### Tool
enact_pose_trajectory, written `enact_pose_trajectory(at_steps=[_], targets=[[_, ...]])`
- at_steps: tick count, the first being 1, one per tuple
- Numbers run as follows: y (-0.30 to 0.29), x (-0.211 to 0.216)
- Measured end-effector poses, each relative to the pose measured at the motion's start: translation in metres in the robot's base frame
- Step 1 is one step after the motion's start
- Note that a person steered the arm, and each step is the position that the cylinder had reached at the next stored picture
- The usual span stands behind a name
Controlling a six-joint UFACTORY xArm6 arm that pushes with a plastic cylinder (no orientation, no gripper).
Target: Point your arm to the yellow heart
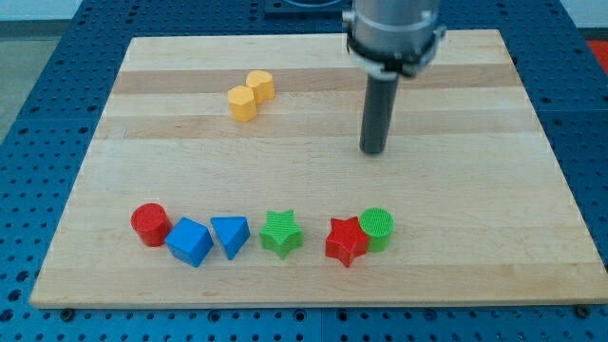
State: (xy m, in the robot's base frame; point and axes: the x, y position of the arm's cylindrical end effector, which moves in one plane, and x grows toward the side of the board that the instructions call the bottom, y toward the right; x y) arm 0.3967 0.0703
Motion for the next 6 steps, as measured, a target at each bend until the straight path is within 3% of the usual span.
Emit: enact_pose_trajectory(at_steps=[1, 2, 4, 6], targets=[[-0.004, -0.061], [-0.028, -0.089], [-0.093, -0.123], [-0.152, -0.118]])
